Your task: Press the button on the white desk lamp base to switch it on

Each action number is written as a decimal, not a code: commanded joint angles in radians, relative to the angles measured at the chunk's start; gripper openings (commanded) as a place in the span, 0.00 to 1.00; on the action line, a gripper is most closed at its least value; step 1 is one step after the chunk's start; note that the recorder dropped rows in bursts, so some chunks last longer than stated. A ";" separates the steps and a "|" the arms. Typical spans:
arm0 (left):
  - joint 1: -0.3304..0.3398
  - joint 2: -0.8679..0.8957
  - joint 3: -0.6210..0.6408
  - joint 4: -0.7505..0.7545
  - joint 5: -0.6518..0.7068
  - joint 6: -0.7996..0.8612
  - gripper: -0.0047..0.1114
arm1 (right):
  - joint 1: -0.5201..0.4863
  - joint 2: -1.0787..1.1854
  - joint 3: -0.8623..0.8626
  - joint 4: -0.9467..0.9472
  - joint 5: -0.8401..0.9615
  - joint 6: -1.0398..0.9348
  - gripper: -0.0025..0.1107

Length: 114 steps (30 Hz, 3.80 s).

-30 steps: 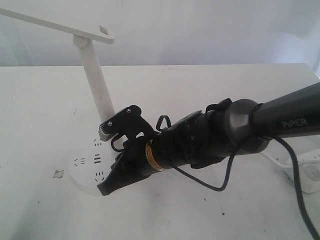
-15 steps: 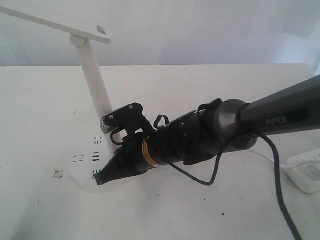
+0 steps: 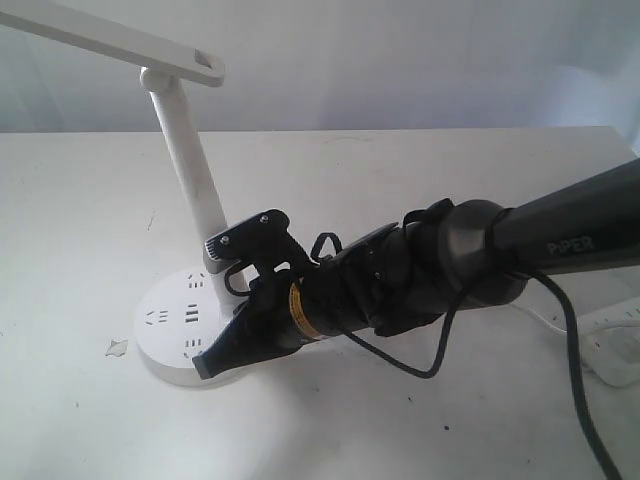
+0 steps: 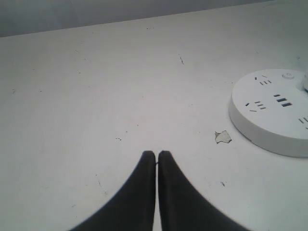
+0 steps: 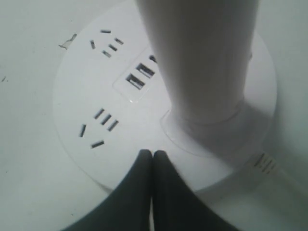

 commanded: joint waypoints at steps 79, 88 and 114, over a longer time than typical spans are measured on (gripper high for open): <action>0.000 -0.002 -0.003 -0.008 -0.003 -0.002 0.05 | 0.002 0.015 0.072 0.573 -0.065 -0.588 0.02; 0.000 -0.002 -0.003 -0.008 -0.003 -0.002 0.05 | 0.002 0.024 0.072 0.570 -0.019 -0.588 0.02; 0.000 -0.002 -0.003 -0.008 -0.003 -0.002 0.05 | 0.002 0.021 0.034 0.604 -0.069 -0.567 0.02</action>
